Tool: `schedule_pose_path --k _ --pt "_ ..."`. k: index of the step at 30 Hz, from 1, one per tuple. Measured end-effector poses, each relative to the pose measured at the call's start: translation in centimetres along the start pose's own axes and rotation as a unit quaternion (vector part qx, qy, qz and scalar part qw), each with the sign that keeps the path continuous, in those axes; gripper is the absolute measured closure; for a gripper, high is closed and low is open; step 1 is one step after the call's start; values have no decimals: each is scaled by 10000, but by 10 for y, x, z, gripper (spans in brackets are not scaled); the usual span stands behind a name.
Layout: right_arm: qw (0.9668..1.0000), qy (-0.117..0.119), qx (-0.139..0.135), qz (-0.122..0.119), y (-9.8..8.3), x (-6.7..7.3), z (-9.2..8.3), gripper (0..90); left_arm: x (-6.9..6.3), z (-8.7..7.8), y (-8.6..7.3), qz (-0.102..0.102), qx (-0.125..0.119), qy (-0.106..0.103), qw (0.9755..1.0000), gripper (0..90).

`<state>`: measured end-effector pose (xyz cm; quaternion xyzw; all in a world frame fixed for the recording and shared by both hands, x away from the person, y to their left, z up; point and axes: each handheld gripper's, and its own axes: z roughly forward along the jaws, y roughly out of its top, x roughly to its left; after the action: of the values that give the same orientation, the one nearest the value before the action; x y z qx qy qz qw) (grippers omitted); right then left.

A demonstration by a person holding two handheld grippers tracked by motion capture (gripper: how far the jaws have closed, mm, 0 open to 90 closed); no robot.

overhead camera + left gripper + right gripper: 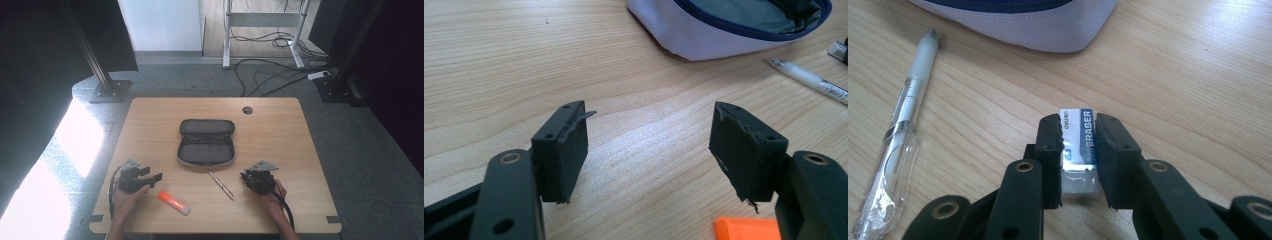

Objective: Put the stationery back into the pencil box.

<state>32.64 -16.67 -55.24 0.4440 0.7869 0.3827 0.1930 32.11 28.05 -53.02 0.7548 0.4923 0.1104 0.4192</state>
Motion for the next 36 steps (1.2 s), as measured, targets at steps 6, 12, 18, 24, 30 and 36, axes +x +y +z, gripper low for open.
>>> schedule_pose_path --k 6,12,18,24,30,36 --pt "10000 -11 -38 39 0 -1 -3 728 0 0 0 -7 30 2 10000 320" --pt "9998 39 -117 123 0 -3 -8 728 0 1 0 -14 36 -45 10000 320" --pt "9994 32 -277 224 1 -5 -15 729 0 0 1 7 32 -107 9999 320" --pt "9983 -2 -441 373 4 -10 -25 729 -4 -1 -1 41 44 -191 9998 320" --pt "9971 -10 -609 447 15 -12 -30 729 -8 -3 -1 97 45 -266 9996 316" --pt "9967 -43 -696 407 26 -5 -32 729 -19 1 -2 331 179 -284 9989 315"
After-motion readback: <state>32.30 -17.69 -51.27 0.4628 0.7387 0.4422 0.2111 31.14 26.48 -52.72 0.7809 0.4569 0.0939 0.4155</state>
